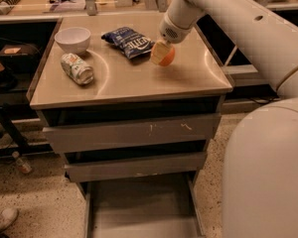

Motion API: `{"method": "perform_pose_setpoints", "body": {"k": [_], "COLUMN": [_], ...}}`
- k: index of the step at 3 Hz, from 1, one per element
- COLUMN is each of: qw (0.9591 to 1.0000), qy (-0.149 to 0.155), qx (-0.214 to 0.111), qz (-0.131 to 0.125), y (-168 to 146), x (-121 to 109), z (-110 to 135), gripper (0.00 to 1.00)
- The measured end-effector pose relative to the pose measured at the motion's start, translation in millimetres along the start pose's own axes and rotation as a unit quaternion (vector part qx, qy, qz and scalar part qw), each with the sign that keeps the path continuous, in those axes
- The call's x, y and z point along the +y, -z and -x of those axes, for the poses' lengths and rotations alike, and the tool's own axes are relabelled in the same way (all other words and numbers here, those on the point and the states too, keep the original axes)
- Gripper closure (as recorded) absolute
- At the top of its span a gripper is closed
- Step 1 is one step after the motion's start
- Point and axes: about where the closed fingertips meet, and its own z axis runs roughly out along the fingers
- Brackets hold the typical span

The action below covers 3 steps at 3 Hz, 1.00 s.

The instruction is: Place orange into bottom drawer

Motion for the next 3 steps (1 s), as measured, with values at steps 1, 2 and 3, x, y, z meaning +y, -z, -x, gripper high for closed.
{"method": "perform_pose_setpoints", "body": {"k": [1, 2, 3], "qw": [0.9983, 0.9948, 0.9906], "qy": [-0.023, -0.055, -0.093], "qx": [0.008, 0.036, 0.066], "qz": [-0.053, -0.078, -0.076], "y": [43, 76, 99], "x": [-6, 15, 48], "z": [-15, -49, -81], "gripper": [1.0, 1.0, 1.0]}}
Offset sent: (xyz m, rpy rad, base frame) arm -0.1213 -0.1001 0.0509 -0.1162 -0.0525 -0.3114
